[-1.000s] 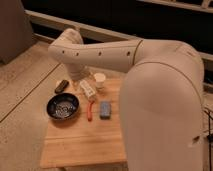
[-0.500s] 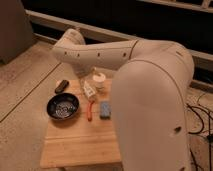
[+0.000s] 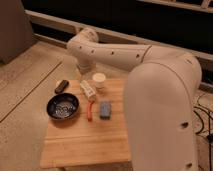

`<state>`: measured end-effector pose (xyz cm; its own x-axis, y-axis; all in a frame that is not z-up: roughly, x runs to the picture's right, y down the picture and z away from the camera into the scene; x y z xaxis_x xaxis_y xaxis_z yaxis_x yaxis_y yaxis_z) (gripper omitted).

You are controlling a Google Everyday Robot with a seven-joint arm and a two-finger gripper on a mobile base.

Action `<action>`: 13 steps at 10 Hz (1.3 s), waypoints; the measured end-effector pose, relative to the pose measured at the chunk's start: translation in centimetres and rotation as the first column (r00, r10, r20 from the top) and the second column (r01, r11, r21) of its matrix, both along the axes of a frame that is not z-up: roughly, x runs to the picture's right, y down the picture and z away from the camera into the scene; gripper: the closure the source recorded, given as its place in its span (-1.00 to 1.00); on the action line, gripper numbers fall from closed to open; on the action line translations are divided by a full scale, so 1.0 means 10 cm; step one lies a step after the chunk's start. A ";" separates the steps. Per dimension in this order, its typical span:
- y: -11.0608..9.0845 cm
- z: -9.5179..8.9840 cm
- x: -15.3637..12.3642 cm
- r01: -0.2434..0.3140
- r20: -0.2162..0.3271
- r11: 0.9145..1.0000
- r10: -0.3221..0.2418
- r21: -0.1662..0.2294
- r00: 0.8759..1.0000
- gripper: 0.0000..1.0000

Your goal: Place the ceramic cup in the ceramic bowl

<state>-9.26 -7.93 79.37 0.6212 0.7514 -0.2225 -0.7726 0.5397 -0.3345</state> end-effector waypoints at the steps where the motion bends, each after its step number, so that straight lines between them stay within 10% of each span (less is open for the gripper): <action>1: -0.02 0.04 0.08 0.002 0.029 1.000 -0.002 -0.005 1.000 -0.30; 4: 0.04 0.21 0.40 0.073 0.044 0.995 -0.070 -0.068 0.997 -0.30; 13: 0.19 1.13 0.54 0.209 0.095 0.938 -0.189 -0.277 0.977 -0.30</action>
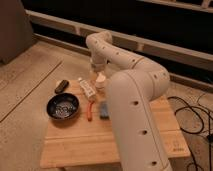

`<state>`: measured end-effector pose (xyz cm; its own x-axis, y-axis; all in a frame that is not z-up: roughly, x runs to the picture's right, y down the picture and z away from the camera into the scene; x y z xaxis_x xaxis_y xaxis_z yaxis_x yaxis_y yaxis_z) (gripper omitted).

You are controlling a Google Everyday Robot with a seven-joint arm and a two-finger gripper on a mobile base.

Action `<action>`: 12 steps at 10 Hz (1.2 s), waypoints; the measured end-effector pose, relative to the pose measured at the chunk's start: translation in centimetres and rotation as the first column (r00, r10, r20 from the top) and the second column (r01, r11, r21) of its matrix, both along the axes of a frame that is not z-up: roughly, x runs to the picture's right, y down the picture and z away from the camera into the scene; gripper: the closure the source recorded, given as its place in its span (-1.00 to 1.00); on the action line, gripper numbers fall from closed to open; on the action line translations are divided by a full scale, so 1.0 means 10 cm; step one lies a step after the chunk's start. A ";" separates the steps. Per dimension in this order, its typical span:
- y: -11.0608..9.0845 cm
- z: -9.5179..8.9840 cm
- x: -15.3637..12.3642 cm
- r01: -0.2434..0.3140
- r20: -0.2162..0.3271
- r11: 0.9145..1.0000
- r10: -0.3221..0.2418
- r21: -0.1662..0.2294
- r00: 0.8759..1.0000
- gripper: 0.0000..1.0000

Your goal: Place the ceramic cup in the ceramic bowl

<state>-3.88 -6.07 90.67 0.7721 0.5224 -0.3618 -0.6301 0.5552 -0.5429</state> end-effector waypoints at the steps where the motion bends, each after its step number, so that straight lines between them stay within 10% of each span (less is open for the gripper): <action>1: 0.03 0.08 -0.01 -0.004 0.001 1.000 0.004 -0.018 1.000 -0.30; 4: 0.26 0.35 -0.05 -0.031 -0.001 0.994 0.031 -0.102 1.000 -0.28; 7: 0.46 0.46 -0.11 -0.066 0.026 0.980 0.072 -0.186 0.997 0.36; 12: 0.15 0.38 0.05 -0.083 0.001 0.986 0.084 -0.143 0.996 1.00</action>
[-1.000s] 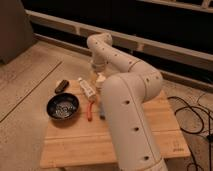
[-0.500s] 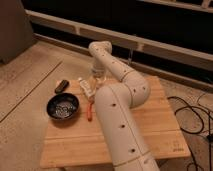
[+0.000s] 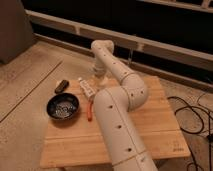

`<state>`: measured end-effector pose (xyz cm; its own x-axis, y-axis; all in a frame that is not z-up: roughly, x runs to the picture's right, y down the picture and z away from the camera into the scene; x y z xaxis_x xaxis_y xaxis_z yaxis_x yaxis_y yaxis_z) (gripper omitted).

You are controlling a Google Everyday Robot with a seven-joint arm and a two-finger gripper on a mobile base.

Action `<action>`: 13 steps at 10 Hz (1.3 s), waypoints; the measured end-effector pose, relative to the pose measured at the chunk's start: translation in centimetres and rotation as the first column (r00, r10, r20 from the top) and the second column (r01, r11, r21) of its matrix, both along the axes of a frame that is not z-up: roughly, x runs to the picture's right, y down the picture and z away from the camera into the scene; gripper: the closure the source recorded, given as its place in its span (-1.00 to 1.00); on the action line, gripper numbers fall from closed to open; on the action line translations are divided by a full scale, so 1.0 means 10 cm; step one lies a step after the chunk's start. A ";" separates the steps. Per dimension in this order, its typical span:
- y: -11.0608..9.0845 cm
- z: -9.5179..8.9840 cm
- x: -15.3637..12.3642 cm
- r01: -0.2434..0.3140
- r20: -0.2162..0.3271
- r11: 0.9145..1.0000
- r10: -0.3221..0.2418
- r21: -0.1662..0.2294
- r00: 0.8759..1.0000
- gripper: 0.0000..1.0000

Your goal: Place the ceramic cup in the ceramic bowl

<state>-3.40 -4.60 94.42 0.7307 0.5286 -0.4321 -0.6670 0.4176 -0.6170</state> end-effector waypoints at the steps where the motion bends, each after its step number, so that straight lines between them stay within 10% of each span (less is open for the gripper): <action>1: -0.16 -0.08 -0.02 0.013 -0.008 0.999 -0.012 0.032 1.000 1.00; 3: -0.61 -0.40 -0.32 0.076 0.004 0.988 -0.078 0.132 0.997 1.00; 6: -0.93 -0.91 -1.00 0.212 0.056 0.944 -0.233 0.252 0.971 1.00; 8: -0.86 -1.10 -1.29 0.293 0.044 0.908 -0.320 0.300 0.946 1.00; 10: -0.61 -1.42 -1.53 0.387 -0.020 0.843 -0.410 0.373 0.912 1.00; 13: -0.08 -1.81 -1.65 0.427 -0.083 0.802 -0.434 0.417 0.897 1.00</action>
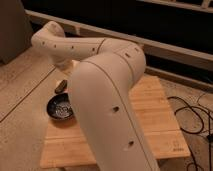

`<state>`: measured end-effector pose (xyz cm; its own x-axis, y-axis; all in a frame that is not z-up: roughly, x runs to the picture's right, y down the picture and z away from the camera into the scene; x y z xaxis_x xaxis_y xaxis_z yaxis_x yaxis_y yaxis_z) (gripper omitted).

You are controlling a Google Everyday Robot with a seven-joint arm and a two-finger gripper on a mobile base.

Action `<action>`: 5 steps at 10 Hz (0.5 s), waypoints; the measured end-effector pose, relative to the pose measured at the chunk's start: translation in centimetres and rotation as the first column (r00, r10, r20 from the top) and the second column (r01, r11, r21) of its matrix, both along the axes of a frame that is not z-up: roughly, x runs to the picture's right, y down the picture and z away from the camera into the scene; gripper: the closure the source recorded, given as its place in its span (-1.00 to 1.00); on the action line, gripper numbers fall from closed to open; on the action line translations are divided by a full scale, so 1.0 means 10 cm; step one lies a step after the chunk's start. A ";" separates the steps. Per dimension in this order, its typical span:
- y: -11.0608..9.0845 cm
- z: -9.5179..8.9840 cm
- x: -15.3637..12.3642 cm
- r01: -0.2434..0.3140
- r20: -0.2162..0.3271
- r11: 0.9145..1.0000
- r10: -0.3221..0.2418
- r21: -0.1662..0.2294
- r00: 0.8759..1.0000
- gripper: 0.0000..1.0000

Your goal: Place the ceramic cup in the ceramic bowl

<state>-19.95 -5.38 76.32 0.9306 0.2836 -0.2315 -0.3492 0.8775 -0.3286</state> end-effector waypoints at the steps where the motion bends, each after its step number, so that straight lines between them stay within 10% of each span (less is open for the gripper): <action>1: 0.19 -0.10 -0.05 0.001 -0.002 1.000 0.000 0.010 1.000 1.00; 5: 0.88 -0.32 -0.32 -0.066 0.046 0.997 0.067 -0.037 0.997 1.00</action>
<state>-23.14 3.45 73.08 0.9200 0.3378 -0.1986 -0.3898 0.8405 -0.3763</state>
